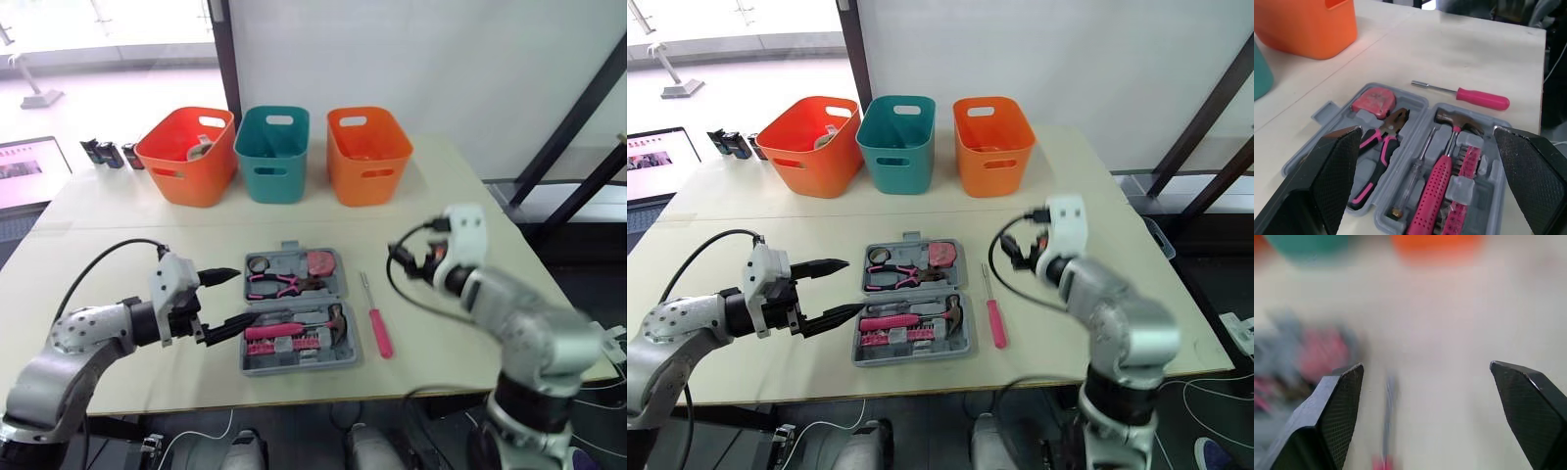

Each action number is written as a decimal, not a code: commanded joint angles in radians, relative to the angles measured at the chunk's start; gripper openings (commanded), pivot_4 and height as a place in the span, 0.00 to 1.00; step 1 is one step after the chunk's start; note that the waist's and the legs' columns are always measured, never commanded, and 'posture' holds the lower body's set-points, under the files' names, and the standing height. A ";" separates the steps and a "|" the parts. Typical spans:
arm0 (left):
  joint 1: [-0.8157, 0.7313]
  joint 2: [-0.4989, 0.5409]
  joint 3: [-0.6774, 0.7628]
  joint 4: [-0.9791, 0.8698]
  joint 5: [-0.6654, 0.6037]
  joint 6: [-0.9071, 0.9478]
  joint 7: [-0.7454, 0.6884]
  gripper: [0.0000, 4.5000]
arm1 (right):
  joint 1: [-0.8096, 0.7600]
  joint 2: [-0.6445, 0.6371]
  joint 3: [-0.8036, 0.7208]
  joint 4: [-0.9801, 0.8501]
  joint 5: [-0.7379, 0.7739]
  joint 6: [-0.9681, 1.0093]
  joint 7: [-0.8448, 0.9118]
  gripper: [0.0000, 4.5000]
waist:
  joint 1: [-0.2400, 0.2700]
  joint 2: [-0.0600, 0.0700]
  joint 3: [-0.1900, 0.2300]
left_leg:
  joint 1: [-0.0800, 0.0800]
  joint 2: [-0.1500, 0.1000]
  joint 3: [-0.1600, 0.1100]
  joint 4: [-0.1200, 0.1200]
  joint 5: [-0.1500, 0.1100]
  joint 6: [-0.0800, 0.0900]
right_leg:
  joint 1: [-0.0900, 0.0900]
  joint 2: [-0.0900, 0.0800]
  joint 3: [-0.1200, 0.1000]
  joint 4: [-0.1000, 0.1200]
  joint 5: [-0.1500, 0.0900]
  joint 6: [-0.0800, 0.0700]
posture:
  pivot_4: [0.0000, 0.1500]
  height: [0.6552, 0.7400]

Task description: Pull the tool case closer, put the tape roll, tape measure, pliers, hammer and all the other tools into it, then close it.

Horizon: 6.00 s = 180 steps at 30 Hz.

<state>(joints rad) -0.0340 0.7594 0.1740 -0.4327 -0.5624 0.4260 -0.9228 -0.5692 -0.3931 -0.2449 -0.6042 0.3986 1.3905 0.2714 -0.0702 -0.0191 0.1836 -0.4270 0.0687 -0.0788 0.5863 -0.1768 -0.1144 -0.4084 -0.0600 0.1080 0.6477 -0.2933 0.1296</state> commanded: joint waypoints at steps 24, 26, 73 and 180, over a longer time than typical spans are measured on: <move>-0.039 -0.019 -0.001 -0.051 -0.001 0.026 0.069 1.00 | -0.371 -0.472 0.990 0.895 -1.083 -2.409 0.868 0.99 | 0.008 -0.001 0.005 | 0.001 -0.001 0.003 -0.008 0.001 -0.001 | 0.003 -0.002 0.000 -0.012 0.002 0.006 | 1.00 1.00; -0.035 -0.020 0.004 -0.060 -0.005 0.031 0.079 1.00 | -0.361 -0.450 0.998 0.898 -1.117 -2.406 0.865 0.99 | 0.010 -0.001 0.005 | 0.001 -0.001 0.003 -0.008 0.002 -0.003 | 0.003 -0.002 0.000 -0.010 0.002 0.006 | 1.00 1.00; -0.101 -0.076 -0.046 0.017 0.021 -0.021 0.085 1.00 | -0.416 0.030 0.214 1.064 -0.480 0.224 0.483 0.13 | 0.026 -0.006 0.008 | 0.000 -0.002 -0.003 -0.006 0.004 -0.007 | -0.001 0.000 -0.001 0.002 0.005 0.008 | 1.00 1.00; 0.233 0.130 0.214 0.283 0.024 -0.400 -0.458 1.00 | -0.451 -0.023 1.150 0.272 -0.126 -0.111 0.565 0.08 | 0.000 -0.006 0.008 | -0.004 0.000 -0.001 -0.006 0.005 -0.007 | -0.010 0.001 0.000 0.005 0.003 0.001 | 1.00 1.00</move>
<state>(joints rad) 0.1908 0.8635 0.3472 -0.1620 -0.5304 0.0531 -1.3342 -1.0211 -0.4287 0.9017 -0.3254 0.2778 1.2807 0.8475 -0.0707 -0.0251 0.1917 -0.4314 0.0688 -0.0798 0.5806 -0.1720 -0.1210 -0.4186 -0.0590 0.1076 0.6523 -0.2905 0.1308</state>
